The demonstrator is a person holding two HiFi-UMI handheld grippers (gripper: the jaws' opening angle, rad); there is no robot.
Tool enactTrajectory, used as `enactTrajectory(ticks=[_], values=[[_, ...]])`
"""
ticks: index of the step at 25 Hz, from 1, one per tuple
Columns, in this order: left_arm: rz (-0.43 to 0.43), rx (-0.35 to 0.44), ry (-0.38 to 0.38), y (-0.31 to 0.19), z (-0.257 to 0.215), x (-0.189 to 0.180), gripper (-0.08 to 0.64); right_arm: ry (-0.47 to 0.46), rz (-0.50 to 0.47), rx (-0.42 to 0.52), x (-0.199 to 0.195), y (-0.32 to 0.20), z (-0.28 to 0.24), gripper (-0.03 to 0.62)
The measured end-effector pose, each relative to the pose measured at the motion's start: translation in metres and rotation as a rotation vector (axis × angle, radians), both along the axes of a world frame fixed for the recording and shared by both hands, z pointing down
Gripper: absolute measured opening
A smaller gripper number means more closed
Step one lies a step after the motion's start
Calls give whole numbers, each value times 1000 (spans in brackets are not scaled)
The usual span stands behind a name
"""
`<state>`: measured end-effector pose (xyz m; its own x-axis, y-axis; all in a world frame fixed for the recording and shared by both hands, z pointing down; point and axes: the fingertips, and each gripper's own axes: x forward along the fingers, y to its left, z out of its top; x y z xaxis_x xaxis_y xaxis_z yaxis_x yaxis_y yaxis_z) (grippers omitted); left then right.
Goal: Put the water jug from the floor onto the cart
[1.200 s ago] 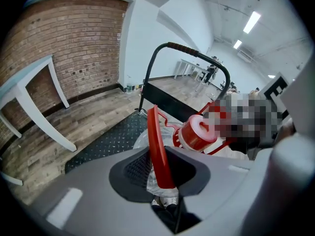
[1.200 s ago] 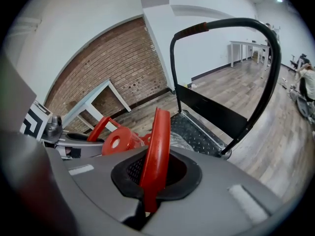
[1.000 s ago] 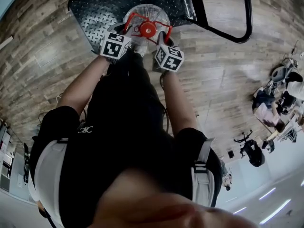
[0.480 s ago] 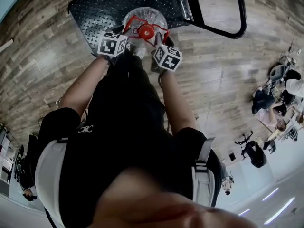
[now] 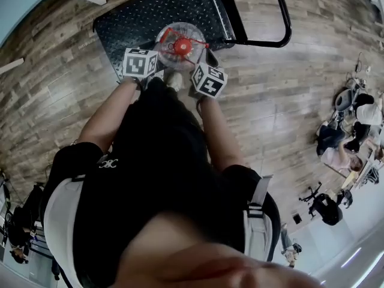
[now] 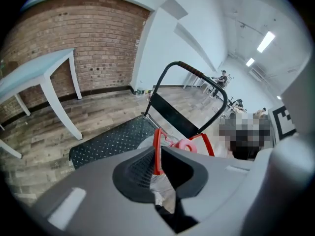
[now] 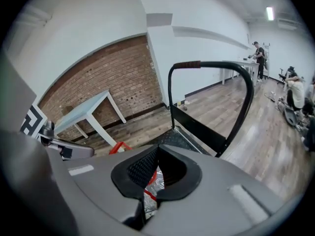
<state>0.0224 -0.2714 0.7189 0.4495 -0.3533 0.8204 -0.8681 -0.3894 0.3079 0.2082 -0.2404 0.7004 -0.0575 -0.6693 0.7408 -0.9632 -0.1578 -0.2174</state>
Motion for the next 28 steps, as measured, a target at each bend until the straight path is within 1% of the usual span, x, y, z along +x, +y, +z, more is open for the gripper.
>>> enactTrajectory(ticks=[2,4,7,9,12,15,18,22,28], values=[[4,42,-8,3,-15,0,6,-13,-14,46,-4,0,-21,15],[-1,83,-3,-1,-33,1,2,-39,-29,96,-10,-4,-42,15],[-8,144,23,-10,-70,6,0,-16,-82,177,-22,-14,-80,14],[-4,197,29,-15,-99,9,0,-23,-101,228,-29,-18,-106,14],[4,275,47,-25,-140,16,0,-80,-79,298,-33,-27,-143,14],[9,351,67,-39,-176,20,0,-98,-81,377,-32,-41,-180,14],[7,414,89,-51,-208,21,0,-85,-72,446,-26,-54,-211,12],[0,486,91,-63,-239,23,0,-51,-57,514,-15,-62,-243,12],[5,542,107,-68,-267,21,0,-46,-43,581,-11,-67,-272,12]])
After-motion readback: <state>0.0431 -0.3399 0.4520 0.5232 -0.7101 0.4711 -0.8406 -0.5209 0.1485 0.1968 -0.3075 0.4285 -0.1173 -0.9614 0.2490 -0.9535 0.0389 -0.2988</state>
